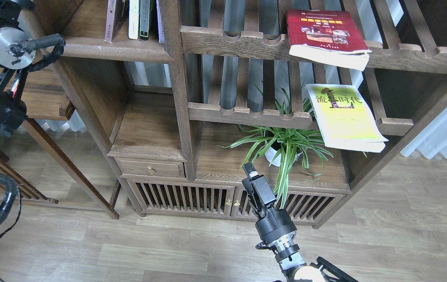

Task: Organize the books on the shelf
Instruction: 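Withdraw the left arm and raise the right gripper toward the yellow-green book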

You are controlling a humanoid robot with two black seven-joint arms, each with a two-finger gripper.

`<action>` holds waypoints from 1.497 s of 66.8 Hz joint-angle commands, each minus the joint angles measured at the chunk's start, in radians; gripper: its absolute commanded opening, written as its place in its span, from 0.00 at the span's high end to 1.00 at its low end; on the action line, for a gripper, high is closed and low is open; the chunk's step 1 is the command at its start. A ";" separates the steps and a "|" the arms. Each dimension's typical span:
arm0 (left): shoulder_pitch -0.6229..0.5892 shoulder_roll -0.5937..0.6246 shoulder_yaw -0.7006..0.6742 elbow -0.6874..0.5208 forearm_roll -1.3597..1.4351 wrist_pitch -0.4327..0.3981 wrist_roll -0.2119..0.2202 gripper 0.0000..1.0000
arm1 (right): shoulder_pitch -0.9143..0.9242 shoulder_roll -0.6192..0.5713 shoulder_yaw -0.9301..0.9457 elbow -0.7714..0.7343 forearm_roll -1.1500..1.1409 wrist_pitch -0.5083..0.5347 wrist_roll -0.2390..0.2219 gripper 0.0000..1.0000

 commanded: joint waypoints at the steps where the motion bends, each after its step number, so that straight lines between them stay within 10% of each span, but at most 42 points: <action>1: 0.079 0.010 -0.012 -0.048 -0.069 -0.100 0.012 0.39 | -0.001 0.000 0.018 0.021 0.003 0.000 0.002 0.01; 33: 0.344 0.004 -0.029 -0.050 -0.184 -0.166 0.037 0.30 | 0.045 0.000 0.113 0.003 0.009 0.000 0.005 0.01; 55: 0.372 -0.160 0.072 -0.051 -0.265 -0.166 0.104 0.24 | 0.034 0.000 0.124 -0.020 0.007 0.000 0.003 0.01; 100: 0.521 -0.257 0.329 -0.039 -0.278 -0.166 0.107 0.08 | 0.017 0.000 0.264 -0.072 0.035 0.000 0.006 0.02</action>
